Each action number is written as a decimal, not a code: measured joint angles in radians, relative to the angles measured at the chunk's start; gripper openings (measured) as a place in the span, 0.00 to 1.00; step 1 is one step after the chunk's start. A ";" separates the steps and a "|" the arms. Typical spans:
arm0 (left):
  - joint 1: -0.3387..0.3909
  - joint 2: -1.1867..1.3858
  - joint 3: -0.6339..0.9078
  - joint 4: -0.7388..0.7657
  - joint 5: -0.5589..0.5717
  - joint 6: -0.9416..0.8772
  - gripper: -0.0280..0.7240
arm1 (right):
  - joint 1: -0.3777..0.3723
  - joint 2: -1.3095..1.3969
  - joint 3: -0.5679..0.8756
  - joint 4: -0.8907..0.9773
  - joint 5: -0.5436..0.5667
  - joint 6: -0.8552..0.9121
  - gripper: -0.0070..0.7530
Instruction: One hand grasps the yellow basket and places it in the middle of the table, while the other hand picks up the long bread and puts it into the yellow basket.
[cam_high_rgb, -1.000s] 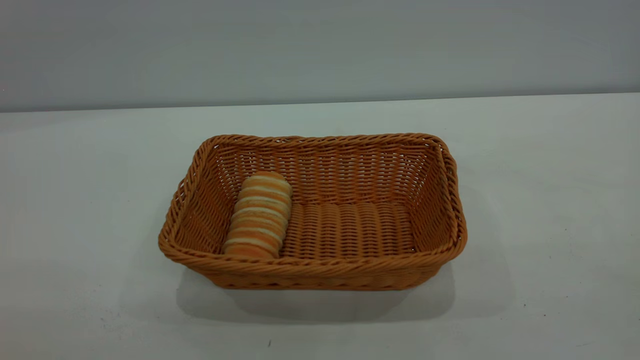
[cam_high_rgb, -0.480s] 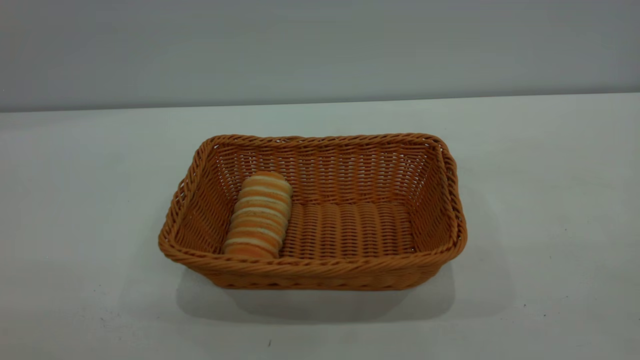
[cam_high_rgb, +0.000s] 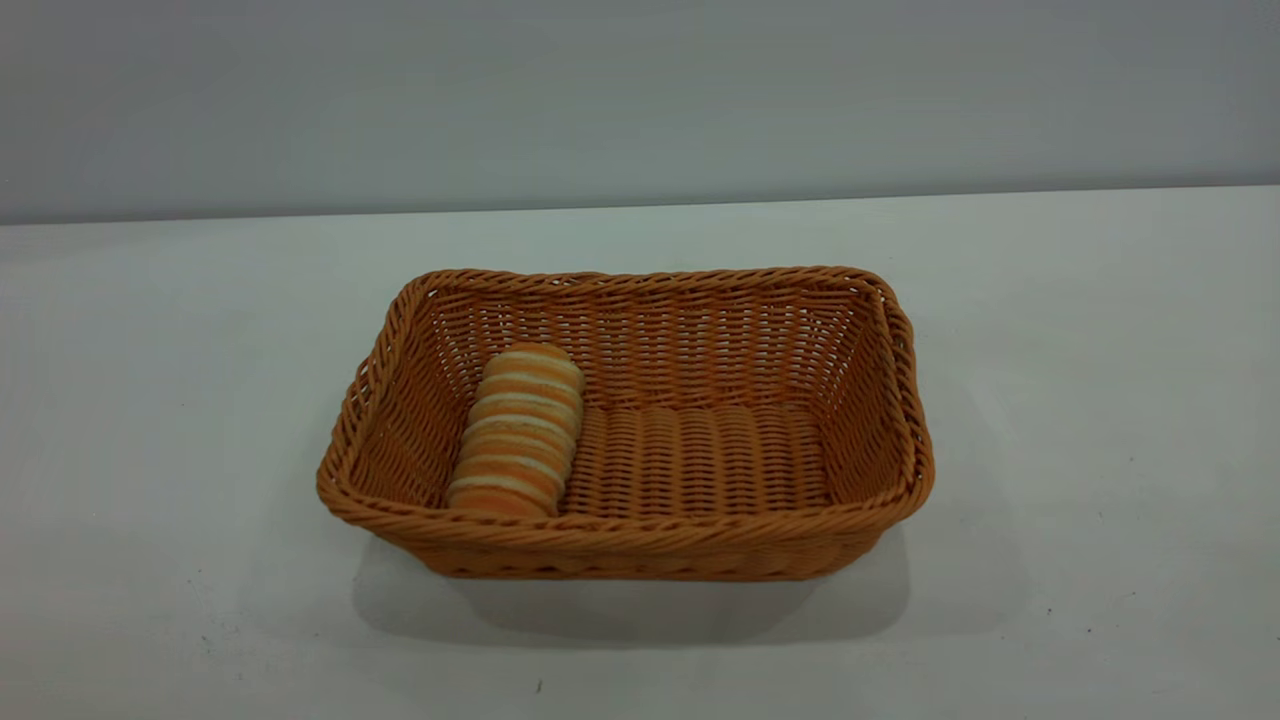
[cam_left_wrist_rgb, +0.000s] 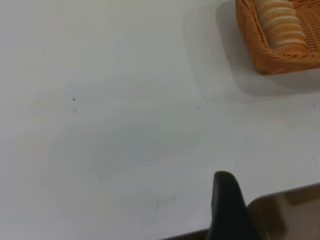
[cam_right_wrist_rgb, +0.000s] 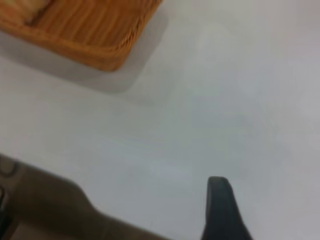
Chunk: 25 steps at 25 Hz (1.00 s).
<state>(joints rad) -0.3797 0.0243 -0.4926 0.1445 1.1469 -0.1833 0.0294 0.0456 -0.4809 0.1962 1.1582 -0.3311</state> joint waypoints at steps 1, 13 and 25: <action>0.000 0.000 0.000 0.000 0.000 0.000 0.68 | -0.012 -0.016 0.000 0.000 0.000 0.000 0.67; 0.136 -0.001 0.000 0.000 0.000 0.002 0.68 | -0.104 -0.065 0.000 0.001 0.001 0.000 0.58; 0.288 -0.046 0.000 0.000 0.002 0.002 0.68 | -0.104 -0.066 0.000 0.001 0.001 0.000 0.44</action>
<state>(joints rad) -0.0919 -0.0221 -0.4926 0.1445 1.1490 -0.1814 -0.0743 -0.0202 -0.4809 0.1971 1.1593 -0.3311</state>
